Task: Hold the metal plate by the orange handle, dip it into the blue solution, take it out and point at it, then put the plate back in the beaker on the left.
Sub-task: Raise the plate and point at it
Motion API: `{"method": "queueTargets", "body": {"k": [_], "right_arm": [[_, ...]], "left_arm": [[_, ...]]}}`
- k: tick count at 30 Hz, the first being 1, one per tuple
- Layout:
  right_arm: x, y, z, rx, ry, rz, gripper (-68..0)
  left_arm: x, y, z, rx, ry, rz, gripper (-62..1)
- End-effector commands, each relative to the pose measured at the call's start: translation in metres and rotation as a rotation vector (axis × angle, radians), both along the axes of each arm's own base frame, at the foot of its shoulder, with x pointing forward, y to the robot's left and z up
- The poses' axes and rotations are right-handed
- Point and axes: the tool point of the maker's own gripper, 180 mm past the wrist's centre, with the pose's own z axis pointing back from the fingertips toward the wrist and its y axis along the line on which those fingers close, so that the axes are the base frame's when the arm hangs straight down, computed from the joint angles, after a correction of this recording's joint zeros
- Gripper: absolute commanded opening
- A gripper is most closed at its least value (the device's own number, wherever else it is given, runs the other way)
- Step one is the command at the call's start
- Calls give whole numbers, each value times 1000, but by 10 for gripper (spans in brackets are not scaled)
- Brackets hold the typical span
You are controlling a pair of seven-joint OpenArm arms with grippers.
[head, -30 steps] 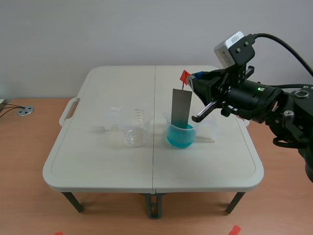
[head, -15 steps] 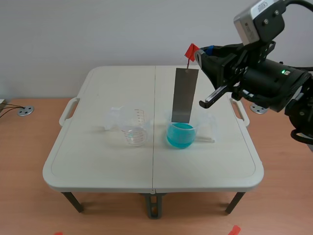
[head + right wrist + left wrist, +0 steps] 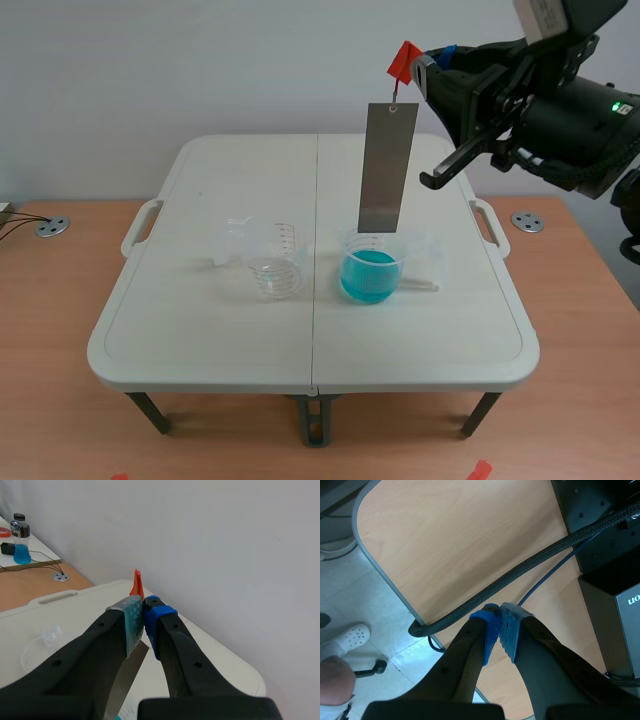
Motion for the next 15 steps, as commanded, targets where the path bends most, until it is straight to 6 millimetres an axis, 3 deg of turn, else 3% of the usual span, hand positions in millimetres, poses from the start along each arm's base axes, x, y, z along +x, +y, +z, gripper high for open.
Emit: {"method": "queueTargets", "body": {"k": [1, 4, 8, 15], "right_arm": [[1, -5, 20, 13, -56, -9, -662], [1, -6, 25, 6, -64, -15, -662], [-1, -5, 32, -7, -73, -20, -662], [-3, -2, 40, 1, -57, -21, -662]], "left_arm": [[12, -1, 3, -5, -32, -8, -593], [36, 0, 8, -3, -84, -25, -592], [85, 4, 23, 5, -191, -26, -592], [186, 9, 84, 16, -455, -49, -592]]}}
